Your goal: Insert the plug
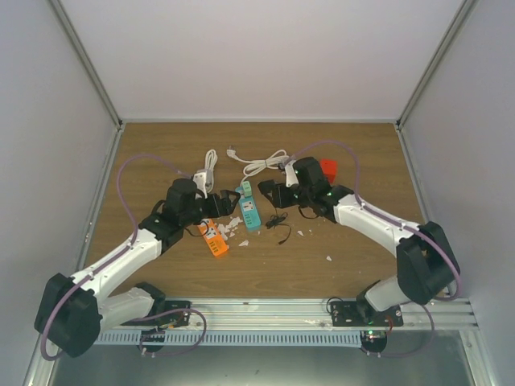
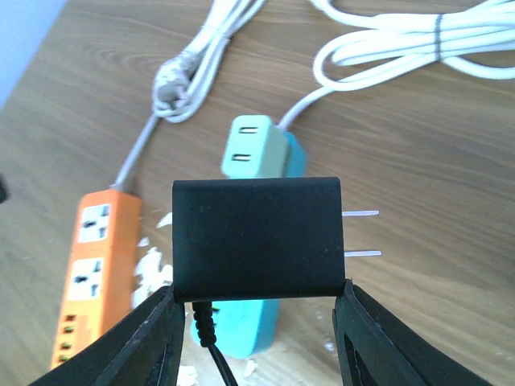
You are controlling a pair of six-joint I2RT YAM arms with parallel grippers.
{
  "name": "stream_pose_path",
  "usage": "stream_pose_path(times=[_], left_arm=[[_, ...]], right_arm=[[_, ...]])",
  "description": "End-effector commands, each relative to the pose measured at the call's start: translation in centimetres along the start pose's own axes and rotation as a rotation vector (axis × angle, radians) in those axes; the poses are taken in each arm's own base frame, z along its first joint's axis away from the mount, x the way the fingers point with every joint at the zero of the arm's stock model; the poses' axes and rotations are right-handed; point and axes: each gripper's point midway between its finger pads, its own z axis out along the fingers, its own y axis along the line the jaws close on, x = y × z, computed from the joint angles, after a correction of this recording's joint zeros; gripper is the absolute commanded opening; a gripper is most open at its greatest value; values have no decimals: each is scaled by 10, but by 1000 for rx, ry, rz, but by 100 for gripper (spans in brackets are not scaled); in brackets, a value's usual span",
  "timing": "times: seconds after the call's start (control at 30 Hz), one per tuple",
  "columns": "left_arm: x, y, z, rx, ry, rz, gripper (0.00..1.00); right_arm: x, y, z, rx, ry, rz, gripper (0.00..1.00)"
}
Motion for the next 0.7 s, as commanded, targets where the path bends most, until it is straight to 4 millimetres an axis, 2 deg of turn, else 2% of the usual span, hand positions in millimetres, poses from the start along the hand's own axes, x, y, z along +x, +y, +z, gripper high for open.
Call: stream_pose_path(times=[0.0, 0.1, 0.37, 0.67], left_arm=[[-5, -29, -7, 157, -23, -72, 90], [2, -42, -9, 201, -9, -87, 90], [14, -58, 1, 217, 25, -90, 89], [18, -66, 18, 221, 56, -99, 79]], right_arm=[[-6, 36, -12, -170, -53, 6, 42], [-2, 46, -11, -175, -55, -17, 42], [0, 72, -16, -202, -69, -66, 42], [1, 85, -21, -197, -71, -101, 42]])
